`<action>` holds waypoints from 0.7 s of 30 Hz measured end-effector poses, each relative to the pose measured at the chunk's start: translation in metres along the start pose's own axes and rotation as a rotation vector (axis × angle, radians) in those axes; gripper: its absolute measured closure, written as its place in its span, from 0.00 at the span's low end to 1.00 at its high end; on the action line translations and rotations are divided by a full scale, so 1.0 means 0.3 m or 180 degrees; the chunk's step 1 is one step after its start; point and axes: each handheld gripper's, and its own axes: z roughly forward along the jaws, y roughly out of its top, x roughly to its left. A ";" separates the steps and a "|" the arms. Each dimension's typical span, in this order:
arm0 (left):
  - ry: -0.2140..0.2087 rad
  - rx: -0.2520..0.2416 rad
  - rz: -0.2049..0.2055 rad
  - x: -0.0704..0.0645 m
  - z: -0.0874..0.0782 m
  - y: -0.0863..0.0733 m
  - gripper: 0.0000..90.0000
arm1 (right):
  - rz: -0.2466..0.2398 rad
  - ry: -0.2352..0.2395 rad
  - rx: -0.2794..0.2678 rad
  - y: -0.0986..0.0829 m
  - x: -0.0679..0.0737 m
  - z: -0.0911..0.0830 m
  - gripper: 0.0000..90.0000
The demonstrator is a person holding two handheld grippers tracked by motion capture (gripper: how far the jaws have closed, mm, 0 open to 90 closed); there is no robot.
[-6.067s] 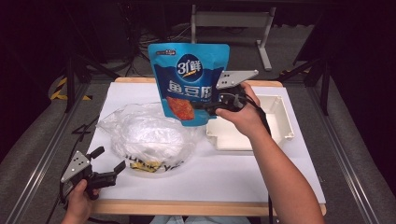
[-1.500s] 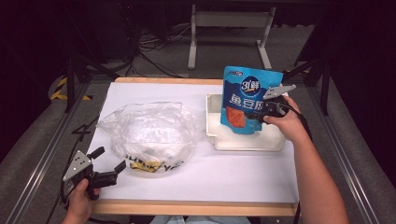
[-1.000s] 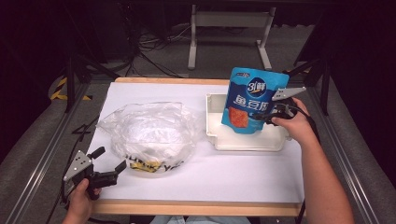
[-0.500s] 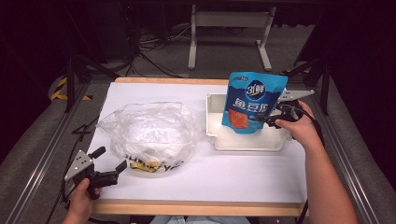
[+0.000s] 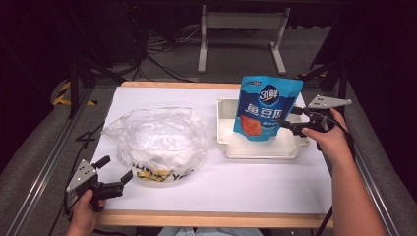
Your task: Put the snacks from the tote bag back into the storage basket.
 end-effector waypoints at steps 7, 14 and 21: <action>0.0002 0.0003 0.0019 -0.005 -0.002 -0.002 0.00 | 0.0020 -0.0108 -0.0177 0.006 0.027 -0.110 0.31; 0.0006 0.0017 0.0025 -0.011 -0.001 -0.001 0.00 | -0.0028 0.0047 -0.0432 0.052 0.105 -0.194 0.30; -0.0001 0.0035 0.0032 -0.011 -0.001 0.000 0.00 | -0.0104 0.0203 -0.0462 0.077 0.195 -0.225 0.28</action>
